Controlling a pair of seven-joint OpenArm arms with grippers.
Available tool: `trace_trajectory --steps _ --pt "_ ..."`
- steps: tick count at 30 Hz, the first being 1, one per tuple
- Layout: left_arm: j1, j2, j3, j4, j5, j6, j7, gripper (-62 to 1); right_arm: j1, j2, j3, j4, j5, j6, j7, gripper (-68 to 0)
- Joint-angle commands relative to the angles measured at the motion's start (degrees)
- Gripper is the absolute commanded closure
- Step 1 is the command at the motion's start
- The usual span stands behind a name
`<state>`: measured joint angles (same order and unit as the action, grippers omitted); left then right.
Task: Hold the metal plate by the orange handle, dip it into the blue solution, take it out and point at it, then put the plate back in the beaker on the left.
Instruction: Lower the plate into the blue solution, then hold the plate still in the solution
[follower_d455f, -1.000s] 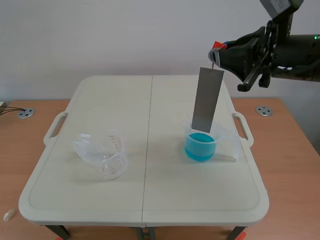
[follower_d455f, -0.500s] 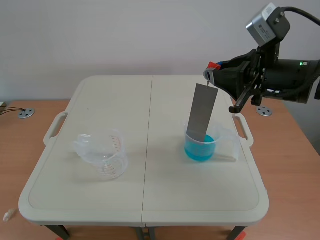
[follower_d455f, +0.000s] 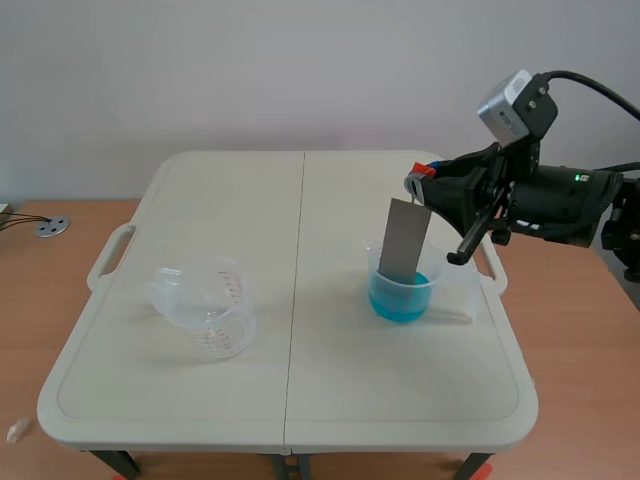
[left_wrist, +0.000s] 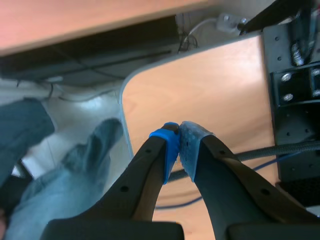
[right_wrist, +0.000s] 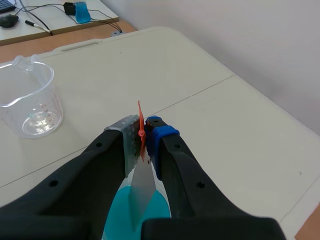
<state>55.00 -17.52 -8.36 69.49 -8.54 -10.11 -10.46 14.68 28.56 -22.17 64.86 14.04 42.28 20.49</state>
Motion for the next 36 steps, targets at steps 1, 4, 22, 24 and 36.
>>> trace_trajectory --steps 1,4,22,24,36 --pt "1.8 1.1 0.1 0.9 0.9 -0.1 -1.5 -2.6 1.2 0.2 0.7 0.0 -0.1 0.4 1.7 -1.3" --pt "2.3 2.2 0.1 0.9 2.7 -0.1 -2.2 -2.6 1.2 0.0 0.7 -1.4 -2.3 0.4 3.6 -1.3" --pt "2.1 3.2 0.1 0.9 5.2 -0.1 -2.0 -2.6 1.2 -0.4 0.7 -3.0 -7.9 0.4 6.9 -1.3" --pt "2.1 3.2 0.1 0.9 5.2 -0.1 -2.0 -2.6 1.2 -0.4 0.7 -3.0 -7.9 0.4 6.9 -1.3" --pt "2.1 3.2 0.1 0.9 5.2 -0.1 -2.0 -2.6 1.2 -0.5 0.7 -3.0 -7.9 0.4 6.9 -1.3"
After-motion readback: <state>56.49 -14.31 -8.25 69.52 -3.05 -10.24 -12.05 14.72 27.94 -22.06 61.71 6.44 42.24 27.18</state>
